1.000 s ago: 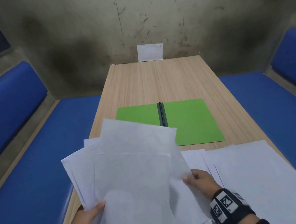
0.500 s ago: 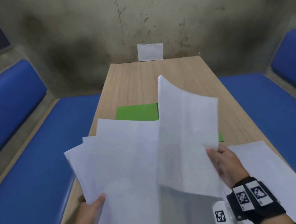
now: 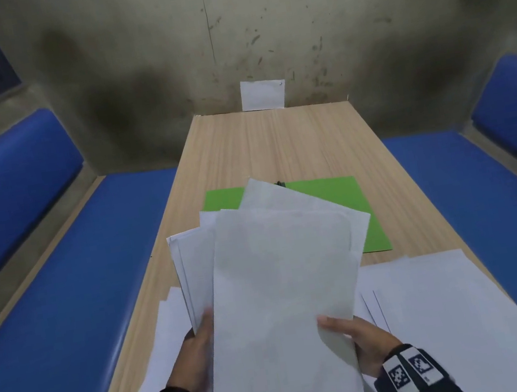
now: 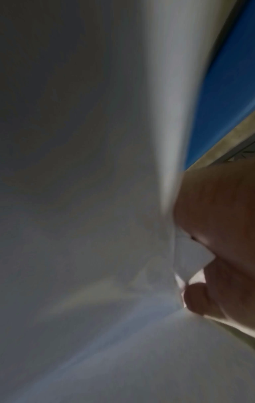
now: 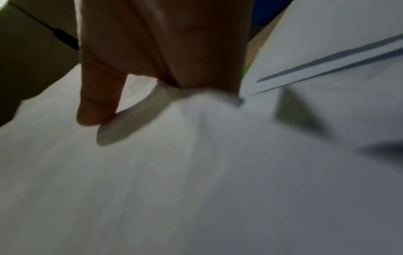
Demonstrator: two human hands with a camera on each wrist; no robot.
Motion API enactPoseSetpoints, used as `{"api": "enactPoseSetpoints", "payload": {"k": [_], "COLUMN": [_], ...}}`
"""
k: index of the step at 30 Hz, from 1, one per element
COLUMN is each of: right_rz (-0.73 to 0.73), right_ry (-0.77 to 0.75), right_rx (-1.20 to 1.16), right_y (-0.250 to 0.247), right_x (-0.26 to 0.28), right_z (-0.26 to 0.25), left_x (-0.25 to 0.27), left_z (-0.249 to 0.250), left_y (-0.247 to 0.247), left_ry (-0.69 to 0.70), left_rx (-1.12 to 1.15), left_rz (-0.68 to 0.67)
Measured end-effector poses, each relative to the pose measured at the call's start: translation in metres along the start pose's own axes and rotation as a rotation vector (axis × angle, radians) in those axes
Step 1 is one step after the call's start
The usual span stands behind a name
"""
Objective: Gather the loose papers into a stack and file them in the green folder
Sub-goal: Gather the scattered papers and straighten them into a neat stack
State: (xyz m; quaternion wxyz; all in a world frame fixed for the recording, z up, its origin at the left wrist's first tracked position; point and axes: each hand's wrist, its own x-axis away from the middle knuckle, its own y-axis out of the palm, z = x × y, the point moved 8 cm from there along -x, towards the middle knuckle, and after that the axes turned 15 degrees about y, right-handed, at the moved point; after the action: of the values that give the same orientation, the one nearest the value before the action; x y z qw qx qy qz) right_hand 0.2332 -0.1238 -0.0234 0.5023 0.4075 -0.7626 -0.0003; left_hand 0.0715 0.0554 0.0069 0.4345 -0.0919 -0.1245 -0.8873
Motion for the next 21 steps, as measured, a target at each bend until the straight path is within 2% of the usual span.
{"api": "enactPoseSetpoints", "payload": {"k": [3,7,10,14,19,21], "right_rz": [0.031,0.157,0.149,0.165,0.122,0.151], "right_ry": [-0.101,-0.362,-0.501,-0.548,-0.639,-0.682], "right_rx": [0.055,0.165,0.259,0.373,0.265,0.279], "right_y": [0.002,0.009,0.016,0.016,0.024,0.03], "right_x": [0.004,0.036,0.066,0.079,0.087,0.091], "right_z": [-0.012,-0.05,-0.071,-0.077,-0.087,-0.092], "left_x": [-0.001,0.006,0.009,0.012,0.017,0.017], "left_z": [-0.002,0.035,0.056,0.069,0.078,0.087], "left_y": [-0.004,0.006,0.009,0.009,0.027,0.028], "left_ry": [0.057,0.206,0.288,0.387,0.465,0.513], "left_rx": [0.003,-0.103,-0.1,-0.234,-0.162,-0.164], "left_rz": [-0.03,-0.084,-0.11,-0.128,-0.237,-0.208]}}
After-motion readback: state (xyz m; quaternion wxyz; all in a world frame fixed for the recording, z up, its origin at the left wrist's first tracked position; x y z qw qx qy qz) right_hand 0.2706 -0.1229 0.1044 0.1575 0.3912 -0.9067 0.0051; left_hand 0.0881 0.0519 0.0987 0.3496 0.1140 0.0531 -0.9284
